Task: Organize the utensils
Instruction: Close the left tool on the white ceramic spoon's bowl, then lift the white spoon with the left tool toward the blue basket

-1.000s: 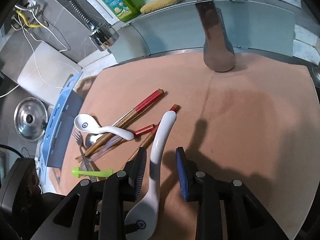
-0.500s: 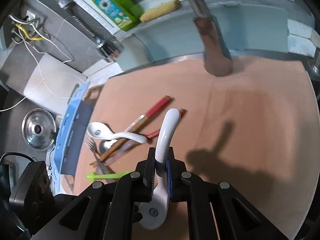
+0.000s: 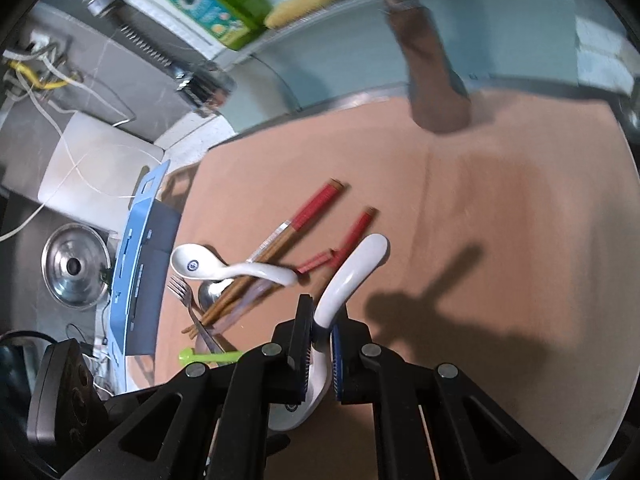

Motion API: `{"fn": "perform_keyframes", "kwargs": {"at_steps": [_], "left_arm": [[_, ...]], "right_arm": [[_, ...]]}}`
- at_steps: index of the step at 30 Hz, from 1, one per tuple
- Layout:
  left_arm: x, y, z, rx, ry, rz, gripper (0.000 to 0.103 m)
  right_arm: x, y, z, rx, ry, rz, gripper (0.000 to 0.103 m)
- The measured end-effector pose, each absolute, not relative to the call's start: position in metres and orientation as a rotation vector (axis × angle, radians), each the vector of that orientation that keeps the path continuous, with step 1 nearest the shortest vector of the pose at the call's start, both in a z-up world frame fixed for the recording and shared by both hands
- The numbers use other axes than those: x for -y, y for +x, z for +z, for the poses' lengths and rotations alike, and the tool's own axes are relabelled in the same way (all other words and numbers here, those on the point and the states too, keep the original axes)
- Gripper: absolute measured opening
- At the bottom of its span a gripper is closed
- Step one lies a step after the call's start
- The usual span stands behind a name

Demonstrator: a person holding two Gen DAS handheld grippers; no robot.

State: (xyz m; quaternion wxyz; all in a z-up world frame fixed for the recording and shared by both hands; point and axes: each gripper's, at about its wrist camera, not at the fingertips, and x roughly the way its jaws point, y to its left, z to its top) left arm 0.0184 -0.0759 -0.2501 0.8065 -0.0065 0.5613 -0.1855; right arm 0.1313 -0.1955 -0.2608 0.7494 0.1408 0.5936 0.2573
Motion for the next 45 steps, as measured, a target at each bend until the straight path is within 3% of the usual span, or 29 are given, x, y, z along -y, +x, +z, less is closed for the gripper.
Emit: {"fn": "perform_keyframes", "kwargs": {"at_steps": [2,3,11,14,27,38,45], "left_arm": [[0.084,0.021,-0.251,-1.211,0.032,-0.417,0.04],[0.092,0.024,-0.253,-1.208,0.085,-0.427,0.045],[0.106,0.035,-0.264,-1.221,0.2,-0.457,0.046],[0.104,0.036,-0.263,-1.212,0.195,-0.469,0.038],[0.088,0.026,-0.255,-1.188,0.132,-0.521,0.028],[0.062,0.012,-0.225,-1.124,0.08,-0.526,0.027],[-0.004,-0.009,-0.192,-1.068,0.029,-0.449,0.027]], "right_arm": [[0.204,0.135,-0.269,-1.338,0.35,0.552,0.008],[0.207,0.136,-0.272,-1.355,0.369,0.549,0.008],[0.216,0.142,-0.288,-1.414,0.419,0.544,0.011],[0.219,0.143,-0.291,-1.397,0.426,0.538,0.011],[0.22,0.142,-0.293,-1.386,0.477,0.504,0.009],[0.191,0.13,-0.243,-1.302,0.437,0.568,0.007],[0.122,0.123,-0.206,-1.253,0.358,0.684,0.007]]}}
